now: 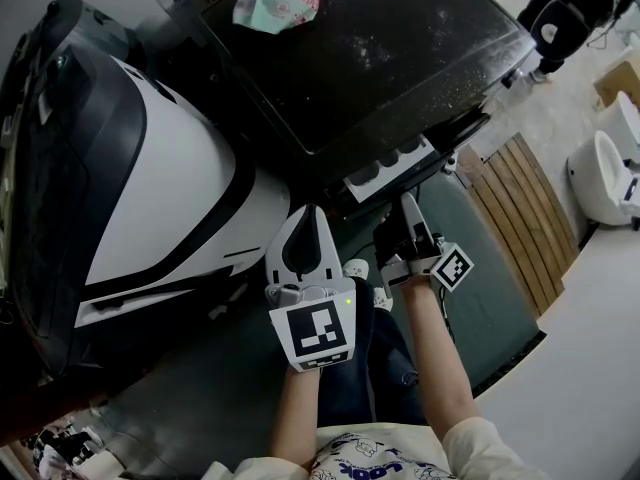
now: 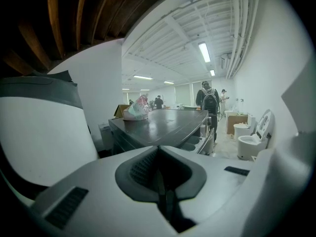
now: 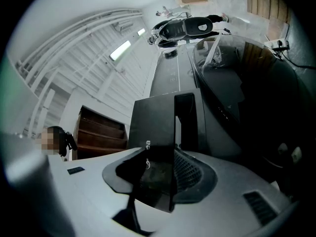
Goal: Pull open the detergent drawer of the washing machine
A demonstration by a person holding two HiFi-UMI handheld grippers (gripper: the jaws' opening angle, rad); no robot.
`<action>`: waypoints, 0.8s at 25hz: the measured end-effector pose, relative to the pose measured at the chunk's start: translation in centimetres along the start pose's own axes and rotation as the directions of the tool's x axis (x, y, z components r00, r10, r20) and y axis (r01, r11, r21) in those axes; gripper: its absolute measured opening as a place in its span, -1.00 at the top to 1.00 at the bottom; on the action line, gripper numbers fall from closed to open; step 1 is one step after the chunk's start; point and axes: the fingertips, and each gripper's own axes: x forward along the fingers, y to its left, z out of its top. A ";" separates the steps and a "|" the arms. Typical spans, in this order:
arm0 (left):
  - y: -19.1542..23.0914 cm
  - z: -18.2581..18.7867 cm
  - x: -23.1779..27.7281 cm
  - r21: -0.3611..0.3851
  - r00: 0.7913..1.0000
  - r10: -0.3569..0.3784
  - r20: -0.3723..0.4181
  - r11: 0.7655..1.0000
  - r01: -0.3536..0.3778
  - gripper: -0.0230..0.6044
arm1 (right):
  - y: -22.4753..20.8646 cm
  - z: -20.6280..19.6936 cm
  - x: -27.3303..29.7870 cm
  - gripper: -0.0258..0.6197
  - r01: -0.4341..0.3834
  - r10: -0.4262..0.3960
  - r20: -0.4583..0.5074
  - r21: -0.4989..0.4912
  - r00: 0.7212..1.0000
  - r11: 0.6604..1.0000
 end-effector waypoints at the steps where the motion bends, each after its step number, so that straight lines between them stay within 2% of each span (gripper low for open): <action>1: -0.1 0.0 0.0 0.001 1.000 -0.002 0.000 1.000 0.002 0.88 | 0.0 0.0 -0.1 0.35 -0.002 0.002 -0.001 -0.001 1.000 1.000; 6: -0.3 0.1 0.0 -0.015 1.000 0.002 0.027 1.000 -0.001 0.88 | 0.1 0.1 -0.6 0.35 -0.005 0.005 -0.008 -0.002 1.000 1.000; 10: -0.6 -0.2 -0.2 0.001 1.000 -0.005 0.000 1.000 0.005 0.88 | 0.2 0.1 -0.9 0.36 -0.006 0.006 -0.009 -0.002 1.000 1.000; 20: -1.4 -0.2 -0.4 0.002 1.000 -0.016 0.003 1.000 0.016 0.88 | 0.7 0.2 -1.9 0.36 -0.002 0.002 -0.017 -0.011 1.000 1.000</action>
